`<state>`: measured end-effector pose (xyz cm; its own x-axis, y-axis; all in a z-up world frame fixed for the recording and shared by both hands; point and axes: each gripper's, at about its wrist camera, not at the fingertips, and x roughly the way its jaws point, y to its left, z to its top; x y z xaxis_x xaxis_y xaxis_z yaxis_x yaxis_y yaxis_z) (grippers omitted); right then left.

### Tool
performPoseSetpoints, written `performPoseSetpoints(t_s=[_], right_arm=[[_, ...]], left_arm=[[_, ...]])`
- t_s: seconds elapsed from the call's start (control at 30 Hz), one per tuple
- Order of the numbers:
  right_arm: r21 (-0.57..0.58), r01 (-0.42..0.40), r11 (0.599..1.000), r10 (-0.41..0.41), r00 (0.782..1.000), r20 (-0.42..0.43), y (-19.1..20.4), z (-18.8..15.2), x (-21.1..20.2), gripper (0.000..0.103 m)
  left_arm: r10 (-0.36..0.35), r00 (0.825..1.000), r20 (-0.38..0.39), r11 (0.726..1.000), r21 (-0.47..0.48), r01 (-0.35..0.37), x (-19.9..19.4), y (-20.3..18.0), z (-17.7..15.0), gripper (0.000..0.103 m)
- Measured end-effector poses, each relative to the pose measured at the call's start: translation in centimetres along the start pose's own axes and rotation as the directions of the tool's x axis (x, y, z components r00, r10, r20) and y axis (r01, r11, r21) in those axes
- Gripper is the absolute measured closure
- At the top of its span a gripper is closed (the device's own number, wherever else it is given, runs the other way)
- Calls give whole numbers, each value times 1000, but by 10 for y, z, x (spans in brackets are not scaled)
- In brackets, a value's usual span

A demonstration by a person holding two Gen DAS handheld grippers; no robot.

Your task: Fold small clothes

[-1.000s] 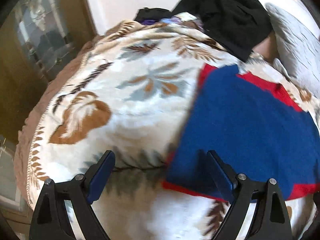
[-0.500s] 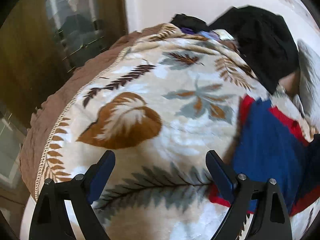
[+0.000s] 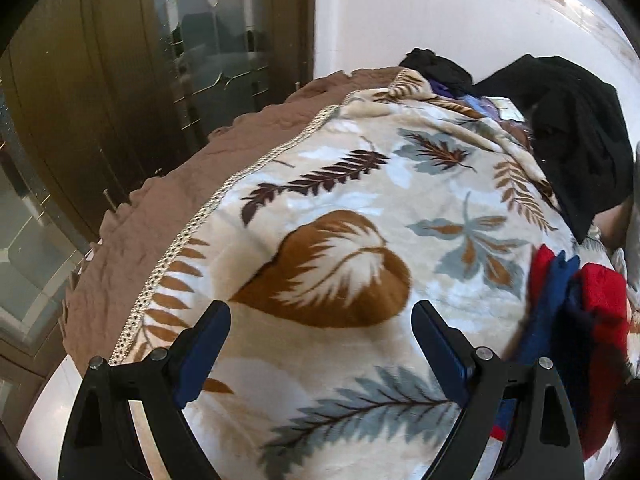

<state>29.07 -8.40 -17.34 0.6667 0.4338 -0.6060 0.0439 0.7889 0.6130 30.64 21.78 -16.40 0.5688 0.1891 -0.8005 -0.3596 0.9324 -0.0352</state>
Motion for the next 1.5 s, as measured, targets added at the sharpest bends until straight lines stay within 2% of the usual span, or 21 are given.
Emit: performPoseSetpoints(t_s=[0.13,0.23,0.4,0.43,0.47,0.5,0.53,0.63,0.8,0.93,0.97,1.03,1.07,1.13,1.17,1.2,1.3,1.33,1.37,1.43,1.5], right_arm=[[-4,-3,1000,3,999,-42,-15,-17,3,85],[-1,-29,1000,29,998,-54,-25,-15,1,85],[-135,51,989,-62,995,-74,-12,-7,-15,73],[-190,91,978,-102,994,-47,-6,-7,-22,60],[-239,125,963,-133,991,-17,-1,-9,-28,27],[-283,141,949,-141,990,20,3,-11,-35,16],[-323,155,934,-140,988,68,8,-14,-43,11],[-401,227,888,-185,973,140,18,-20,-47,11],[-513,299,805,-299,950,86,25,-33,-18,11],[-608,412,678,-419,897,141,30,-43,7,11],[-627,456,631,-453,873,179,31,-43,13,11],[-628,522,577,-491,836,245,32,-39,18,14],[-602,545,584,-497,826,266,28,-31,18,14],[-498,562,660,-511,822,251,14,-11,12,14],[-432,558,709,-518,827,218,2,1,10,14],[-383,559,736,-530,827,187,-10,10,11,14],[-399,547,736,-529,832,165,-21,18,20,13],[-404,540,738,-520,837,168,-22,20,21,18],[-391,519,760,-498,852,160,-24,24,19,27],[-326,457,828,-442,888,125,-27,33,7,60],[-243,388,889,-381,921,75,-33,41,-2,68]], left_arm=[[-37,999,-1,999,23,37,0,-1,-1,11],[-79,996,-26,996,30,80,3,-8,-2,11],[-76,996,-43,996,47,78,5,-17,-5,11],[-74,996,-44,996,46,76,6,-16,-5,11],[-73,996,-44,996,43,75,6,-15,-5,11],[-71,997,-44,997,39,72,6,-14,-5,11],[-70,997,-45,997,35,72,6,-13,-5,11],[-79,996,-51,996,29,81,7,-12,-5,11],[-94,994,-56,995,34,96,6,-13,-5,11],[-96,994,-59,995,22,97,6,-9,-5,11],[-98,993,-60,995,18,99,7,-9,-4,11],[-100,993,-59,995,14,101,6,-8,-4,11],[-101,993,-58,995,15,102,6,-8,-4,11],[-107,993,-56,994,18,108,5,-9,-4,11],[-109,993,-55,994,21,110,4,-10,-4,11],[-109,993,-54,994,24,110,4,-11,-4,11],[-112,992,-56,993,27,113,5,-15,-4,11],[-113,992,-57,993,29,115,5,-16,-4,11],[-114,992,-56,993,35,116,4,-18,-4,11],[-114,992,-51,992,47,117,2,-19,-5,11],[-110,993,-49,992,49,112,2,-19,-6,11]])
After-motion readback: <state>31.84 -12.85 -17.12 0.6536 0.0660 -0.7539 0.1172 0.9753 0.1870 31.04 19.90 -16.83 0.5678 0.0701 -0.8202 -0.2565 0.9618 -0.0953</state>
